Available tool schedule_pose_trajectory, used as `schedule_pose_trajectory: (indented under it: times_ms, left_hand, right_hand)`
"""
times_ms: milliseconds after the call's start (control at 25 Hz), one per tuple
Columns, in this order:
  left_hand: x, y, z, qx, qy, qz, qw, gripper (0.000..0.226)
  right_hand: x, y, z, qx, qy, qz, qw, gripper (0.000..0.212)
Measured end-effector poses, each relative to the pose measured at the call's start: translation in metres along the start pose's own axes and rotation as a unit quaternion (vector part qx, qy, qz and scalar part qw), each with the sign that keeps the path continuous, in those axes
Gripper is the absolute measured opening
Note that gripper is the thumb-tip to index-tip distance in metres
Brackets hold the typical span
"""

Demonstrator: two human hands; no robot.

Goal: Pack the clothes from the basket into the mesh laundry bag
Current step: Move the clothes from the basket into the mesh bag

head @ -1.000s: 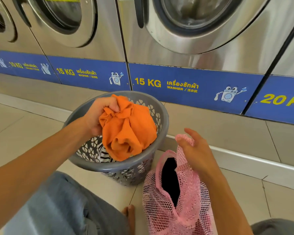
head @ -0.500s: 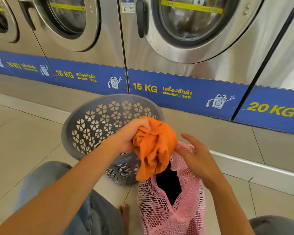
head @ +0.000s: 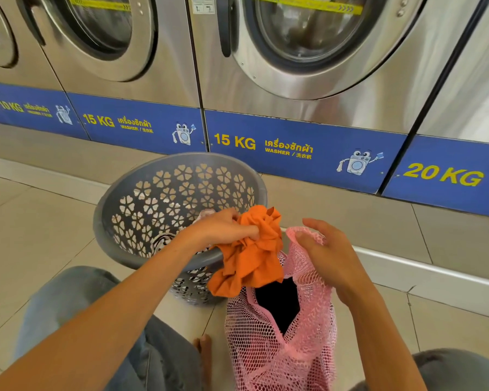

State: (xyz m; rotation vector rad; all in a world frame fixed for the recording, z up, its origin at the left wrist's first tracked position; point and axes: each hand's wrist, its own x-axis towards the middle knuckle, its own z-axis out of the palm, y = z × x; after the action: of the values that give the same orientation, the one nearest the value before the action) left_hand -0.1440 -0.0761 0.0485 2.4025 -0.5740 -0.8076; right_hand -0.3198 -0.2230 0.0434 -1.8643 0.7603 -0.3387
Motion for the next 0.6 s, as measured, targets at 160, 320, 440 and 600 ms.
schedule_pose_trajectory:
  times_ms: [160, 320, 440, 600]
  left_hand:
    - [0.002, -0.01, 0.012, -0.055, 0.02, 0.045, 0.997, 0.041]
    - [-0.003, -0.003, 0.02, -0.013, 0.112, 0.129, 0.985, 0.028]
    - [-0.013, 0.011, 0.02, 0.035, 0.148, 0.175, 0.973, 0.026]
    - [-0.032, 0.023, 0.021, -0.07, 0.111, 0.189, 0.973, 0.03]
  right_hand:
    - [0.0, -0.002, 0.001, -0.002, 0.002, -0.007, 1.0, 0.042]
    - [-0.001, -0.004, -0.004, 0.003, 0.005, -0.003, 1.0, 0.042]
    - [-0.002, -0.002, -0.008, 0.016, 0.011, 0.0, 1.0, 0.041]
    - [-0.002, 0.001, -0.013, 0.031, 0.046, 0.012, 0.998, 0.035]
